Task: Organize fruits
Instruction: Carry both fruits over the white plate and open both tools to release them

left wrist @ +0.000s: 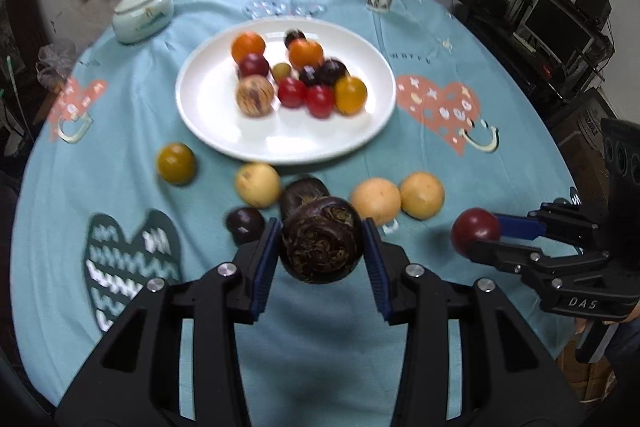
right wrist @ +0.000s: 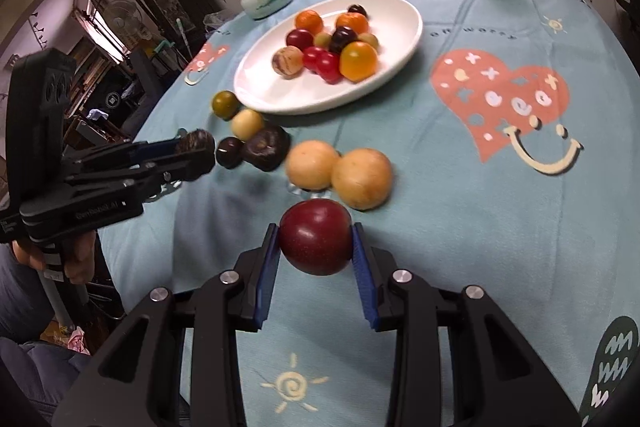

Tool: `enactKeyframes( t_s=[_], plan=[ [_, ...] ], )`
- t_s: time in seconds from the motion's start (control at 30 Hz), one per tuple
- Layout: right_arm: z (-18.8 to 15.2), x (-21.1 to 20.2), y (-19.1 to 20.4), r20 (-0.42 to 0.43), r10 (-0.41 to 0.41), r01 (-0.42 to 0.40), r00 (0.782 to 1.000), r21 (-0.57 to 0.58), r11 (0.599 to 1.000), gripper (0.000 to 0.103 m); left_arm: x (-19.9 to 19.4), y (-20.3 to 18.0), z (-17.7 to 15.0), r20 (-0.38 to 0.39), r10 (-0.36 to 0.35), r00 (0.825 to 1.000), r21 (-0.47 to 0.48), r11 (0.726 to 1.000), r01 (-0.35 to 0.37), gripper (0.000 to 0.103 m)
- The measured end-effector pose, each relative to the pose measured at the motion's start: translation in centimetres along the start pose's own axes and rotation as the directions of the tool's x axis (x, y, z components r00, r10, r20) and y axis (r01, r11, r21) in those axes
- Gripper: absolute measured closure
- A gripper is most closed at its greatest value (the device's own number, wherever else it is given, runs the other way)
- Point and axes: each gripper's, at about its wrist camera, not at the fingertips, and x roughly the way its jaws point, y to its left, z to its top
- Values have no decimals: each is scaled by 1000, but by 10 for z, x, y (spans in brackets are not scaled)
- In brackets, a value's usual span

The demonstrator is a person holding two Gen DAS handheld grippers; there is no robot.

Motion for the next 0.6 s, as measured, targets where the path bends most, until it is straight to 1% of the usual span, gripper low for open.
enactKeyframes(
  t_s=[0.13,0.23,0.33,0.47,0.6],
  plan=[
    [21,-6,19,45,-2,4,999,-38,999,67,-19,21,32,60,18,998,-7,1000,-17,61],
    [51,-17,33,107,-20,29,994,-82,996,67,-27,32,59,104,48,993,4,999,-49,61],
    [82,-25,43,169,-36,55,985,-109,993,67,-26,40,88,136,61,989,3,998,-62,61],
    [128,-20,51,225,-54,83,973,-122,989,67,-9,47,123,134,62,989,-26,998,-59,61],
    [161,4,47,220,-78,104,972,-106,989,67,21,55,144,98,65,993,-79,995,-57,61]
  ],
)
